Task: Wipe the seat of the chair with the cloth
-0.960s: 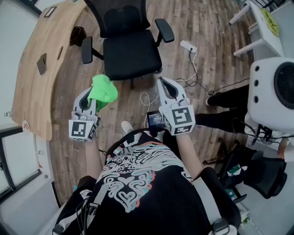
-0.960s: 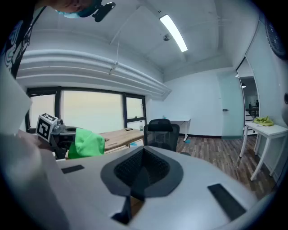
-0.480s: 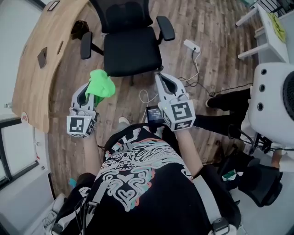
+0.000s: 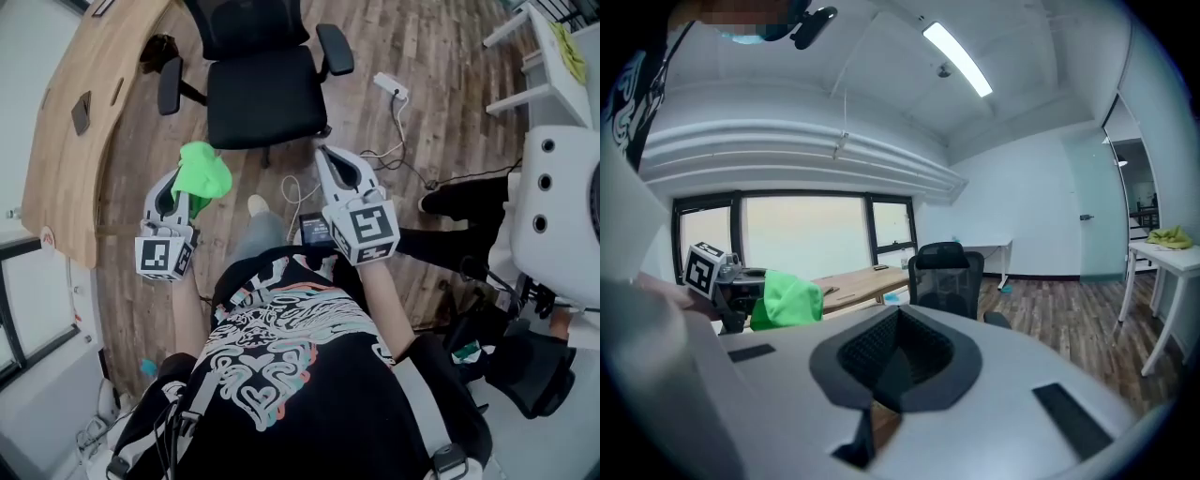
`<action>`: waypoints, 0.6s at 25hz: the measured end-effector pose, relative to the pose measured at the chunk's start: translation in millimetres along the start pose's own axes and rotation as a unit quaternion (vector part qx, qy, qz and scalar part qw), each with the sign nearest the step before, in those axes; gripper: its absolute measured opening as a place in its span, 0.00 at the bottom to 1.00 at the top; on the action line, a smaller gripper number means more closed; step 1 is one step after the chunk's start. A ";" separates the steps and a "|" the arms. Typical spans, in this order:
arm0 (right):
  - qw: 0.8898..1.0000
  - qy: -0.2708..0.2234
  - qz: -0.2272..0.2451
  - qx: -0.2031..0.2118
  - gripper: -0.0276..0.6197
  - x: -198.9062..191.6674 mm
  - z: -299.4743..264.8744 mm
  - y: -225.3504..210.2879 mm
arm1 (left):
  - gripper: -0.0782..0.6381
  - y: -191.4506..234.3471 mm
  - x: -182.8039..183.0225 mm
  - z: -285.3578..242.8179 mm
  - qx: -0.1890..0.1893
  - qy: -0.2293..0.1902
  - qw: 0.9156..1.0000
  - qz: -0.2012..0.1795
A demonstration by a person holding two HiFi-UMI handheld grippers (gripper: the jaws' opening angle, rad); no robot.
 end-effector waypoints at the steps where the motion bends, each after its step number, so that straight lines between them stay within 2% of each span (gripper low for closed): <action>1: 1.000 0.003 0.000 -0.002 0.05 -1.2 -0.7 -0.9 | 0.13 0.4 -1.3 -2.6 -0.001 -0.001 1.000 0.000; 8: 0.999 0.006 -0.009 -0.035 0.05 -1.6 -15.6 -14.2 | 0.13 18.8 -7.5 -43.1 -0.027 -0.009 1.000 0.012; 15: 0.999 0.014 -0.014 -0.049 0.05 14.2 -76.7 -24.6 | 0.13 69.4 -7.6 -98.8 -0.045 -0.008 0.999 0.019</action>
Point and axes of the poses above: the fingertips, and each gripper's own axes: z backward along the fingers, y to its left, x out of its top, the point moved 10 cm from there along z, backward along the fingers, and after that the axes turned 3 degrees about z, right-handed, at the moved point
